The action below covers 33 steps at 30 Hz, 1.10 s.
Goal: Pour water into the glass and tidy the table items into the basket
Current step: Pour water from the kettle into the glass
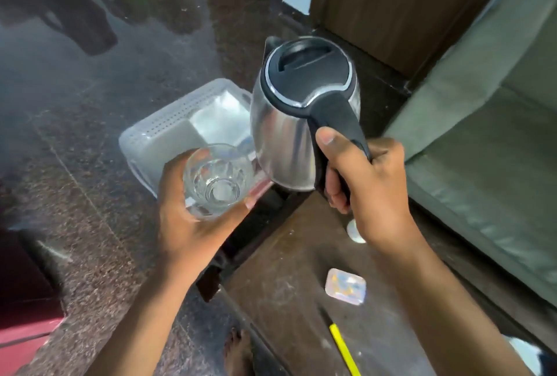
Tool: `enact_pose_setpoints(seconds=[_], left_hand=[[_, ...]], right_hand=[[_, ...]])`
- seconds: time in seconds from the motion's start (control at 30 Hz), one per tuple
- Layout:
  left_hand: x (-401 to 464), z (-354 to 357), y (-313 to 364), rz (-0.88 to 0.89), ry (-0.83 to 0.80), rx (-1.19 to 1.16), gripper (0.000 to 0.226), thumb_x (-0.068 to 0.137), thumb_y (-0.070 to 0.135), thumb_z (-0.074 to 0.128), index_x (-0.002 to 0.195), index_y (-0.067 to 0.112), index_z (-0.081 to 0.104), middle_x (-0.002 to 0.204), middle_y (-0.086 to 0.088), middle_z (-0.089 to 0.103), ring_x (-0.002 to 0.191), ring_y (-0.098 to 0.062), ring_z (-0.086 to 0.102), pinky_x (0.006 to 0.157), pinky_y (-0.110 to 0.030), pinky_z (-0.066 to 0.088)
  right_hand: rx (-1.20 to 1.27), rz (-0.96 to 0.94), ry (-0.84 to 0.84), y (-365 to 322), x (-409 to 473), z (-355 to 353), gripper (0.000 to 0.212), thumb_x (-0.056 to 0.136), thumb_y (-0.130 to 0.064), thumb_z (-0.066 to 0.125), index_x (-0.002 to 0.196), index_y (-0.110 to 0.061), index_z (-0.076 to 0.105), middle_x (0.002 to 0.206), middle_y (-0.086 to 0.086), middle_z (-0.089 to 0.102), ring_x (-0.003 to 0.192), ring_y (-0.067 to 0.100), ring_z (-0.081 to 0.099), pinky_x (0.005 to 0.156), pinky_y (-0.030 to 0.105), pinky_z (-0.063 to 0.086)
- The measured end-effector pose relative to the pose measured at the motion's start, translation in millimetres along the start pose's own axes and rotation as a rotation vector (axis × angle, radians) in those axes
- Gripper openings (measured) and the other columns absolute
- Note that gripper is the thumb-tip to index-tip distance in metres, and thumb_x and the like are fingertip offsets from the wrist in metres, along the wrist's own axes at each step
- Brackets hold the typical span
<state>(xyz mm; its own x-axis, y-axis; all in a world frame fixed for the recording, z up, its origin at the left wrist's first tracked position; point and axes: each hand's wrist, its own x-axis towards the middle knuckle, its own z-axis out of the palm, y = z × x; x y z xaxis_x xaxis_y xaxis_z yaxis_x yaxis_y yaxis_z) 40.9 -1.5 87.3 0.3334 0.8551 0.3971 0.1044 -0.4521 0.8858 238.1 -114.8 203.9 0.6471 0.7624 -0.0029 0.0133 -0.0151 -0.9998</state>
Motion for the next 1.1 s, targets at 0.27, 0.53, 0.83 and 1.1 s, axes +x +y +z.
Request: enact_pose_setpoints(seconds=[0.27,0.53,0.83,1.1], left_hand=[[-65.0,108.1,51.0,-0.063,-0.224,0.023,0.079,0.063,0.051,0.096,0.134,0.044,0.062,0.131,0.016,0.070,0.124,-0.013,0.070,0.097,-0.049,0.064],[-140.2,213.6,76.6,-0.053,-0.571,0.052,0.091,0.063,0.070,0.094,0.140,0.034,0.062,0.131,0.009,0.068,0.120,-0.013,0.070,0.106,-0.040,0.058],[-202.7,304.3,100.5,0.045,-0.785,0.060,0.083,0.064,0.041,0.102,0.133,0.012,0.068,0.127,-0.004,0.073,0.120,-0.029,0.071,0.102,-0.056,0.058],[-224.6,336.3,115.7,0.126,-0.901,0.076,0.077,0.071,0.052,0.087,0.129,0.003,0.073,0.124,-0.013,0.075,0.119,-0.033,0.071,0.101,-0.048,0.056]], right_hand=[[-0.075,0.086,0.106,-10.2,-103.3,-160.6,0.075,0.078,-0.053,0.071,0.045,0.005,0.035,0.037,0.001,0.035,0.041,0.020,0.032,0.046,0.029,0.026],[-0.188,0.237,0.248,-15.5,-201.0,-288.9,0.072,0.077,-0.053,0.072,0.039,-0.002,0.038,0.036,0.004,0.035,0.043,0.022,0.030,0.052,0.041,0.027],[-0.305,0.332,0.280,-11.7,-270.2,-373.6,0.070,0.078,-0.060,0.068,0.035,-0.010,0.043,0.034,0.007,0.040,0.038,0.018,0.034,0.048,0.030,0.029],[-0.328,0.426,0.261,-0.6,-295.7,-398.9,0.066,0.077,-0.060,0.071,0.037,-0.013,0.048,0.034,0.006,0.043,0.032,0.017,0.034,0.042,0.021,0.030]])
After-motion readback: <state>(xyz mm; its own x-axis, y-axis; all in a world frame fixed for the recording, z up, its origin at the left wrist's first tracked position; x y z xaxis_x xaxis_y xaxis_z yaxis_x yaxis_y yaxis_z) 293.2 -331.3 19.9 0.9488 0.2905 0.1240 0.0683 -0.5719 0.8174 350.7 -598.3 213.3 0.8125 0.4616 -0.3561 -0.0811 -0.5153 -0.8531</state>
